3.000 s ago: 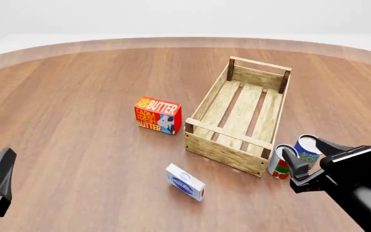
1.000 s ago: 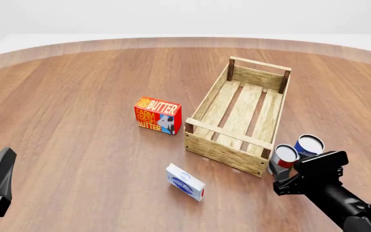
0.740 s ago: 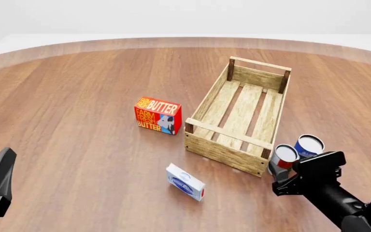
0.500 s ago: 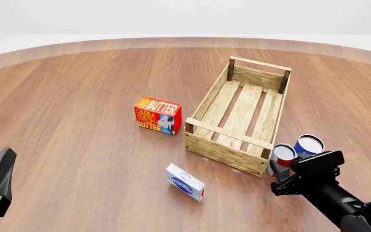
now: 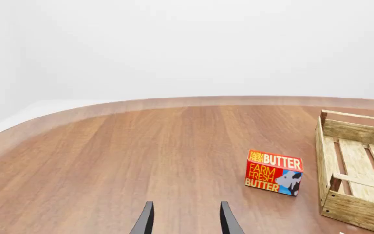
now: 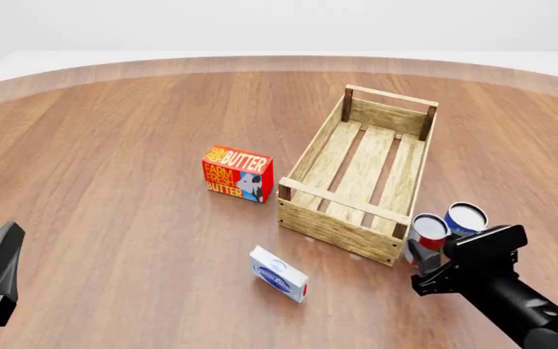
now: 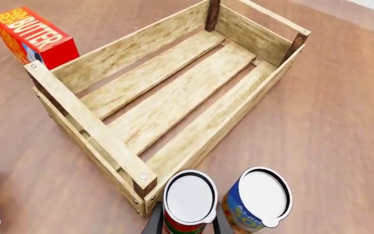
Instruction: Pick up the tomato sauce, and put it in the wooden tray.
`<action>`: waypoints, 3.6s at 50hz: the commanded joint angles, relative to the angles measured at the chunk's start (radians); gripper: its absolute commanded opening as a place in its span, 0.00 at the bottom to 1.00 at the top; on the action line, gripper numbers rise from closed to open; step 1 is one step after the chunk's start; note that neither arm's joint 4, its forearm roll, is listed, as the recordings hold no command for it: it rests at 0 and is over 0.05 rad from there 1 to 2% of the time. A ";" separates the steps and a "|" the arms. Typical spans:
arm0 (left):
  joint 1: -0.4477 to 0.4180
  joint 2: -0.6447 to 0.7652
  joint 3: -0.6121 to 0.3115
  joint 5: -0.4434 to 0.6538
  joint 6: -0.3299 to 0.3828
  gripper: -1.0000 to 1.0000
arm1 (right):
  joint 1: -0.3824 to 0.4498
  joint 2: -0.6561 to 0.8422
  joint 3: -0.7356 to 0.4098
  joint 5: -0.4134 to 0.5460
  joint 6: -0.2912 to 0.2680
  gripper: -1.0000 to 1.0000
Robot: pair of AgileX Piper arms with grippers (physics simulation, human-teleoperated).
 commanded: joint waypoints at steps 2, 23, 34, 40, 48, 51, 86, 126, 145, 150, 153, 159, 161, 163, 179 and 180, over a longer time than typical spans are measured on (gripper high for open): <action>0.000 0.000 0.000 0.000 0.000 1.00 | -0.001 -0.096 0.016 0.052 0.015 0.00; 0.000 0.000 0.000 0.000 0.000 1.00 | -0.020 -0.257 0.047 0.139 0.006 0.00; 0.000 0.000 0.000 0.000 0.000 1.00 | -0.027 -0.450 0.045 0.283 -0.001 0.00; 0.000 0.000 0.000 0.000 0.000 1.00 | -0.022 -0.516 0.036 0.341 -0.003 0.00; 0.000 0.000 0.000 0.000 0.000 1.00 | -0.022 -0.568 0.012 0.385 -0.009 0.00; 0.000 0.000 0.000 0.000 0.000 1.00 | -0.015 -0.591 0.000 0.410 -0.011 0.00; 0.000 0.000 0.000 0.000 0.000 1.00 | 0.012 -0.580 -0.173 0.489 -0.028 0.00; 0.000 0.000 0.000 0.000 0.000 1.00 | 0.052 -0.410 -0.386 0.496 -0.050 0.00; 0.000 0.000 0.000 0.000 0.000 1.00 | 0.110 -0.299 -0.487 0.478 -0.076 0.00; 0.000 0.000 0.000 0.000 0.000 1.00 | 0.125 -0.269 -0.517 0.477 -0.076 0.00; 0.000 0.000 0.000 0.000 0.000 1.00 | 0.128 -0.256 -0.529 0.474 -0.078 0.00; 0.000 0.000 0.000 0.000 0.000 1.00 | 0.135 -0.215 -0.560 0.467 -0.077 0.00; 0.000 0.000 0.000 0.000 0.000 1.00 | 0.140 -0.212 -0.566 0.473 -0.060 0.00; 0.000 0.000 0.000 0.000 0.000 1.00 | 0.140 -0.203 -0.567 0.464 -0.064 0.00; 0.000 0.000 0.000 0.000 0.000 1.00 | 0.141 -0.119 -0.608 0.441 -0.063 0.00; 0.000 0.000 0.000 0.000 0.000 1.00 | 0.141 -0.108 -0.615 0.439 -0.062 0.00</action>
